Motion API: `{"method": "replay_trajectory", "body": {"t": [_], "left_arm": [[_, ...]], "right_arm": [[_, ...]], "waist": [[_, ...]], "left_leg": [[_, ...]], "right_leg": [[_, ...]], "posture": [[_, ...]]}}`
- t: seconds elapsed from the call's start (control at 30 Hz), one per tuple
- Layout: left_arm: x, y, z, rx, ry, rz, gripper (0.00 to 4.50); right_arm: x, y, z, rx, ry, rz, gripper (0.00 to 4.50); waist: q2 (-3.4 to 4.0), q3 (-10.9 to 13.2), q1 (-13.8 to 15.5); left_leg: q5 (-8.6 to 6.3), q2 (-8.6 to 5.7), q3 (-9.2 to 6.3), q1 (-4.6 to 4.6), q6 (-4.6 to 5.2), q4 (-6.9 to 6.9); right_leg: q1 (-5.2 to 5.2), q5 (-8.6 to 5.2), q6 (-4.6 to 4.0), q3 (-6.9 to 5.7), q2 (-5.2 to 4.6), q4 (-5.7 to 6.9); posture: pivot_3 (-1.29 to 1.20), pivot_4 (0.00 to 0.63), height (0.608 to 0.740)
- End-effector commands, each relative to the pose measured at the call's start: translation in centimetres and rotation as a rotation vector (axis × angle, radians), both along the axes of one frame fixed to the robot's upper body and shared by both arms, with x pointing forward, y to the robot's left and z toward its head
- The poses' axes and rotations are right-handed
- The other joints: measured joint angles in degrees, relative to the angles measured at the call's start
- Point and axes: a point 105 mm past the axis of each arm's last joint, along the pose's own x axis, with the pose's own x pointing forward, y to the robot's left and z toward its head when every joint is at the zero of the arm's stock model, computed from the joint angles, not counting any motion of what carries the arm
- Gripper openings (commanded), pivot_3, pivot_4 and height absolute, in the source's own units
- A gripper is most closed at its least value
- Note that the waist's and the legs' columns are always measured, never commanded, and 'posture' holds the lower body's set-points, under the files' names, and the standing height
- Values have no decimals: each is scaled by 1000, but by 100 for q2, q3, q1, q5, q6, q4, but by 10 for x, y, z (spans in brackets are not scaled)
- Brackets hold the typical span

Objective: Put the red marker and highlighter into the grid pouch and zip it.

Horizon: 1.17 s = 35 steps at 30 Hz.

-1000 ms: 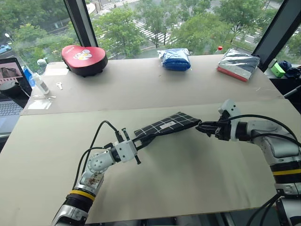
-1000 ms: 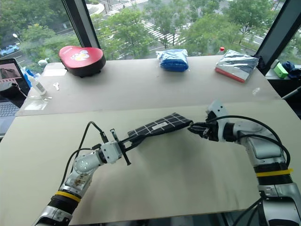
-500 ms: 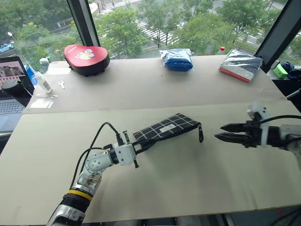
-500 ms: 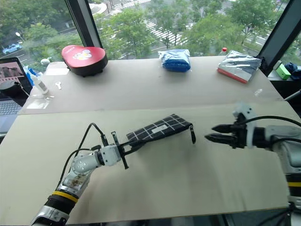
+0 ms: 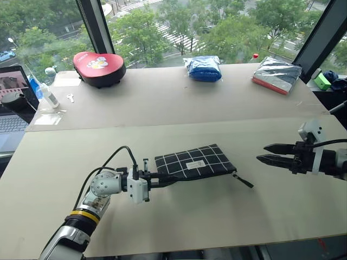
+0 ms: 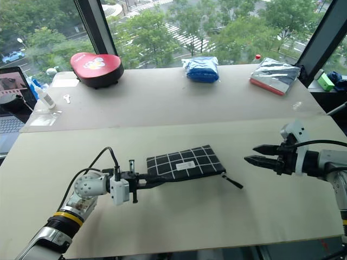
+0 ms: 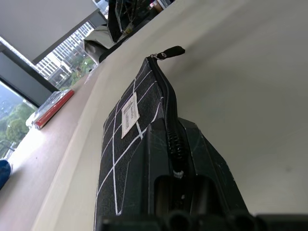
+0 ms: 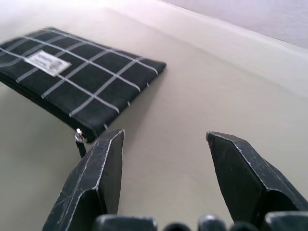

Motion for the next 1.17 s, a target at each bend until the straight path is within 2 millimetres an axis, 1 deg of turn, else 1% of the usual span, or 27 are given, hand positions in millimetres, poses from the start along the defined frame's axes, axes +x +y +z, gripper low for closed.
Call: {"method": "replay_trajectory", "body": {"t": [0.03, 0.07, 0.1, 0.13, 0.2, 0.27, 0.3, 0.33, 0.4, 0.5, 0.57, 0.6, 0.63, 0.7, 0.77, 0.83, 0.93, 1.07, 1.17], "left_arm": [[3, 0, -2, -1, 3, -34, 409], [4, 1, -4, 9, 15, -40, 819], [5, 2, -7, 22, 37, -43, 992], [7, 3, -9, 30, 52, -46, 1353], [11, 4, -9, 25, 82, -41, 2083], [14, 5, -7, 11, 142, -17, 2690], [14, 6, -7, 12, 179, -12, 3035], [9, 9, -10, 31, 254, -20, 3531], [-1, 12, -13, 59, 358, -41, 4270], [-7, 19, -1, -31, 618, 22, 4270], [-5, 25, 10, -120, 768, 101, 4270], [-2, 30, 14, -152, 827, 151, 4270], [-1, 32, 16, -170, 869, 186, 4270], [3, 49, 16, -205, 950, 338, 4270], [7, 65, 23, -271, 973, 470, 4270], [9, 78, 29, -319, 992, 561, 4270], [8, 89, 37, -367, 1021, 598, 4270], [10, 103, 38, -427, 1008, 665, 4270], [7, 103, 37, -468, 1008, 665, 4270]], "right_arm": [[-4, 9, 8, 15, -33, 33, 3059], [-5, 11, 8, 18, -32, 39, 3065], [-5, 13, 8, 25, -33, 43, 3065], [-5, 14, 9, 29, -35, 46, 3065], [-4, 14, 9, 28, -38, 42, 3065], [-3, 12, 8, 21, -38, 34, 3065], [-3, 12, 8, 18, -39, 33, 3065], [-3, 12, 8, 16, -39, 31, 3065], [-2, 11, 8, 14, -41, 30, 3065], [1, 11, 8, 8, -45, 33, 3065], [3, 10, 8, 7, -45, 36, 3065], [4, 10, 8, 6, -46, 37, 3065], [5, 10, 8, 4, -46, 37, 3065], [8, 9, 8, 2, -50, 36, 3065], [12, 8, 9, 4, -57, 33, 3065], [15, 8, 10, 5, -59, 33, 3065], [19, 9, 9, 8, -60, 37, 3065], [23, 13, 6, 14, -58, 50, 3065], [26, 16, 4, 19, -59, 55, 3065]], "waist": [[0, 0, -1], [0, 0, 0], [0, 0, -1], [-1, 0, -3], [-1, 0, -7], [-1, 0, -10], [-1, 0, -13], [-1, 0, -16], [0, 0, -41], [1, 0, -72], [0, 2, -69], [0, 2, -55], [0, 3, -41], [0, 2, -38], [1, 3, -50], [0, 3, -42], [1, 3, -29], [1, 3, -18], [1, 3, -20]], "left_leg": [[0, 0, 0, 0, 0, 0], [0, 0, 0, 1, 0, 0], [0, 0, 0, 1, 1, 0], [0, 0, 0, 1, 1, 0], [0, 0, 0, 0, 1, 0], [0, 0, 0, -1, 2, 1], [-1, 0, 0, 0, 2, 1], [-1, 0, 0, -1, 3, 1], [-2, 0, 0, 0, 5, 0], [-4, 4, 0, 2, 7, -2], [-6, 6, 0, 4, 10, 0], [-7, 5, 0, 2, 12, 0], [-24, 5, -1, 5, 41, 1], [-24, 6, -2, 10, 41, 0], [-20, 9, -2, 18, 31, -4], [0, 11, -1, 21, -4, -11], [0, 12, -1, 20, -7, -10], [0, 11, -1, 21, -8, -10], [0, 11, 0, 19, -10, -10]], "right_leg": [[1, 0, 0, 0, 0, 1], [1, 0, 0, 0, 0, 1], [1, 0, 0, -1, 0, 1], [1, 0, 0, -1, 1, 2], [0, 0, 0, -1, 1, 1], [0, 0, 0, -1, 1, 1], [0, 0, 0, -1, 1, 2], [0, 0, 1, -1, 1, 2], [-1, 0, 1, 0, 2, 3], [-5, -1, 1, 2, 7, 6], [-3, -1, 2, 3, 9, 9], [-3, -1, 2, 3, 9, 7], [0, -2, 3, 4, 9, 9], [1, -2, 3, 3, 12, 10], [2, -2, 2, 3, 14, 12], [1, -2, 2, 4, 15, 11], [1, -2, 1, 4, 16, 10], [4, -2, 1, 4, 15, 8], [4, -1, 0, 5, 14, 7]], "posture": [[0, 150, 740], [0, 150, 740], [0, 150, 740], [0, 150, 740], [0, 150, 740], [0, 150, 740], [0, 150, 740], [0, 150, 740], [0, 150, 740], [0, 150, 740], [0, 150, 740], [0, 150, 740], [0, 150, 740], [0, 150, 740], [0, 150, 740], [0, 150, 740], [0, 150, 740], [0, 150, 740], [0, 150, 740]]}}
